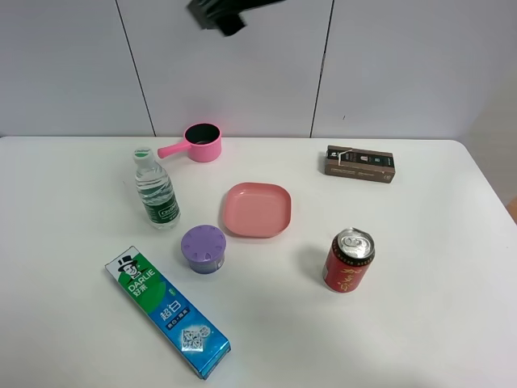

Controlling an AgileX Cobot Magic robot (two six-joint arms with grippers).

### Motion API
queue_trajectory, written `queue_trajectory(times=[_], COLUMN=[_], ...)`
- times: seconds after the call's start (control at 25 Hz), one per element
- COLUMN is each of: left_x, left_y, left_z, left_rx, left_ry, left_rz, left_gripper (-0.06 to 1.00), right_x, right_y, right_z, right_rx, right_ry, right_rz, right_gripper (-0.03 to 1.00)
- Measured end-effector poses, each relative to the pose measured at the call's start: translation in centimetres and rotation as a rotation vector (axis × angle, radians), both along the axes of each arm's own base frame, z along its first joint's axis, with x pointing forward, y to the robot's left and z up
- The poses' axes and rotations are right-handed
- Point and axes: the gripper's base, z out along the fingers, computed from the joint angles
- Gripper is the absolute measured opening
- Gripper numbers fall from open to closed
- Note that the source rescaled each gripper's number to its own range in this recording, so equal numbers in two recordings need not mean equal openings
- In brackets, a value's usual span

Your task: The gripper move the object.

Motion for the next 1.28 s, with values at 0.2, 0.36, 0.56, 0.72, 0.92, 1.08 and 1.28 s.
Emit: queue_trajectory(times=[0.2, 0.36, 0.56, 0.72, 0.92, 1.08, 1.28], left_x=[0.0, 0.0, 0.0, 0.0, 0.0, 0.0, 0.0], left_y=[0.0, 0.0, 0.0, 0.0, 0.0, 0.0, 0.0], left_z=[0.0, 0.0, 0.0, 0.0, 0.0, 0.0, 0.0], left_rx=[0.0, 0.0, 0.0, 0.0, 0.0, 0.0, 0.0], left_ry=[0.0, 0.0, 0.0, 0.0, 0.0, 0.0, 0.0], left_rz=[0.0, 0.0, 0.0, 0.0, 0.0, 0.0, 0.0], left_gripper=[1.0, 1.0, 1.0, 1.0, 1.0, 1.0, 1.0], right_x=[-0.8, -3.9, -8.4, -12.2, -17.3, -20.3, -22.5], right_y=[-6.9, -11.2, -15.9, -19.8, -24.5, -26.3, -27.4], right_z=[3.3, 6.6, 9.4, 11.6, 12.0, 9.5, 5.2], right_rx=[-0.044, -0.005, 0.006, 0.043, -0.001, 0.017, -0.001], right_ry=[-0.016, -0.058, -0.099, -0.205, -0.324, -0.289, -0.222], right_rz=[-0.246, -0.333, -0.441, -0.513, -0.536, -0.475, -0.402], right_gripper=[1.0, 1.0, 1.0, 1.0, 1.0, 1.0, 1.0])
